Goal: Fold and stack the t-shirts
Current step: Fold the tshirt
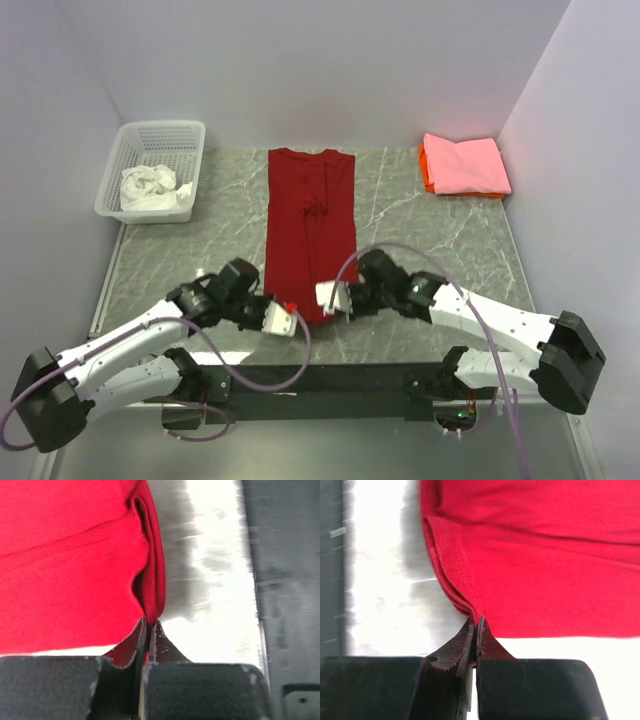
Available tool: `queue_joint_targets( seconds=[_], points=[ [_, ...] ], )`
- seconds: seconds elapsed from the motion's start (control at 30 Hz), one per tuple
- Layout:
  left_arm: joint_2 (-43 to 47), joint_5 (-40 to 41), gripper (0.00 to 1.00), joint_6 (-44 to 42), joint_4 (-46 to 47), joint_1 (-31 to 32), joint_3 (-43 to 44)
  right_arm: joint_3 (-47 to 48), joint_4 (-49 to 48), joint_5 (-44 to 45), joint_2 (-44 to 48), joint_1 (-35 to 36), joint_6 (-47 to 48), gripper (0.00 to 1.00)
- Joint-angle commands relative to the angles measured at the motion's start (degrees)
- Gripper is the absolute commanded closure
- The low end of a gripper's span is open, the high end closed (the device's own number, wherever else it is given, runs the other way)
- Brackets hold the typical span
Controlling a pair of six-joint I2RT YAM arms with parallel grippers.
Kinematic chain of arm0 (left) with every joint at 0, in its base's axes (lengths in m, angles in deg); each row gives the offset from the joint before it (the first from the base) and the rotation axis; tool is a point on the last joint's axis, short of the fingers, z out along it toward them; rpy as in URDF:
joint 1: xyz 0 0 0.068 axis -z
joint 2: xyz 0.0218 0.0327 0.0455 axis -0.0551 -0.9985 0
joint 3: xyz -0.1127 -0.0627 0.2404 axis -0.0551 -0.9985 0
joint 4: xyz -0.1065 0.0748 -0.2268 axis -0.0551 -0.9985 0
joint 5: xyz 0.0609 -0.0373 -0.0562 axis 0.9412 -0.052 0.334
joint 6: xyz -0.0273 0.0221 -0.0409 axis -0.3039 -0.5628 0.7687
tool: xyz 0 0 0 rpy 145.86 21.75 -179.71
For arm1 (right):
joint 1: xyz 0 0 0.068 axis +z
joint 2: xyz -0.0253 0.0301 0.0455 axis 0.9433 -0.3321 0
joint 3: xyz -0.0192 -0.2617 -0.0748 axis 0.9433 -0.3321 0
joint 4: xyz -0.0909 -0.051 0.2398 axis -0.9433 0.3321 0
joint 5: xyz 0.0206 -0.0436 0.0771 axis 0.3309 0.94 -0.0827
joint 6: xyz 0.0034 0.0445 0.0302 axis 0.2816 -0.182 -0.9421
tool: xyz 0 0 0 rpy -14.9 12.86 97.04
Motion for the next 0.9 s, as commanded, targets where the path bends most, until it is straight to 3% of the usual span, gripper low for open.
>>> queue_joint_targets(
  seconds=[0.0, 0.2, 0.4, 0.63, 0.87],
  points=[
    [-3.6, -3.8, 1.0, -3.9, -1.7, -6.9, 6.6, 7.3, 3.0, -3.9, -2.4, -7.0, 6.8, 1.0],
    [-18.3, -8.2, 1.0, -11.9, 0.4, -19.2, 16.7, 16.1, 6.3, -7.8, -10.7, -14.9, 16.9, 1.0],
    [-35.7, -10.7, 1.0, -16.7, -1.7, -26.2, 34.6, 27.5, 8.3, -10.7, -22.5, -22.8, 23.1, 1.0],
    [-52.4, -10.8, 1.0, -20.5, -4.9, -29.9, 50.1, 43.7, 11.8, -13.0, -36.4, -28.5, 29.0, 1.0],
    [-63.1, -10.6, 1.0, -23.0, -7.2, -32.0, 61.9, 57.1, 14.9, -13.0, -48.6, -30.7, 30.7, 1.0]
  ],
)
